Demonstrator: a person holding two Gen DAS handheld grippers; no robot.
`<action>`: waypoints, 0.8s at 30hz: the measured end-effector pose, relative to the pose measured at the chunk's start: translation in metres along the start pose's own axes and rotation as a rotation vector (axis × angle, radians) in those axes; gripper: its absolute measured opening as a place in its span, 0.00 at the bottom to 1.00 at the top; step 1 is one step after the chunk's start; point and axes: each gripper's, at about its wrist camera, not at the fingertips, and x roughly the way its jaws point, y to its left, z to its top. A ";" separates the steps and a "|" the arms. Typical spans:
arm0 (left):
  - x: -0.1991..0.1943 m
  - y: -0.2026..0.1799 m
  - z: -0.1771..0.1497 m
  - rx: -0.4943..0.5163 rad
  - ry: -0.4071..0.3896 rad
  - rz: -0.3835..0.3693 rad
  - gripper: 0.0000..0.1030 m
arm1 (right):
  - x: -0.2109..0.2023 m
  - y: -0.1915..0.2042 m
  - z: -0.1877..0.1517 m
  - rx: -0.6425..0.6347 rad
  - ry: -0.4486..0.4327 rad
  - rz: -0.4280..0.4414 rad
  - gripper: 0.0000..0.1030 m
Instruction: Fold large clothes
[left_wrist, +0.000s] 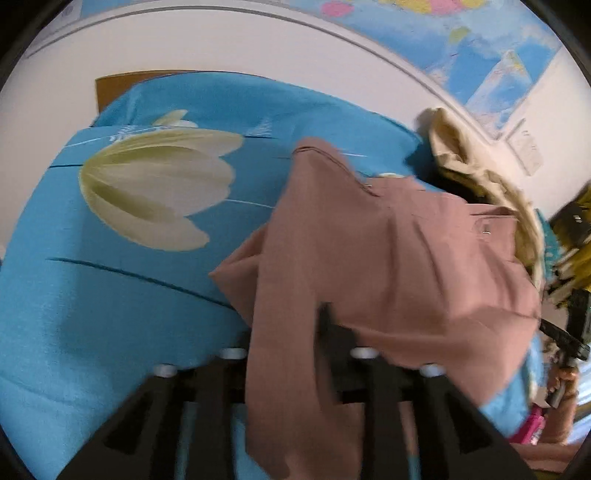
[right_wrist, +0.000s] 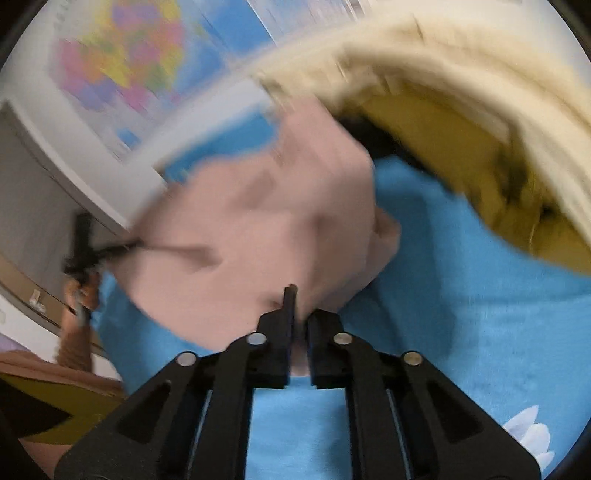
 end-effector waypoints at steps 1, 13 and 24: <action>0.000 -0.001 0.000 0.009 -0.015 0.019 0.41 | -0.003 -0.001 0.000 0.010 -0.024 -0.025 0.45; 0.019 -0.045 0.033 0.219 -0.014 0.129 0.53 | 0.039 0.083 0.045 -0.263 -0.101 -0.102 0.66; 0.016 -0.048 0.062 0.164 -0.102 0.167 0.04 | 0.058 0.098 0.081 -0.269 -0.213 -0.140 0.01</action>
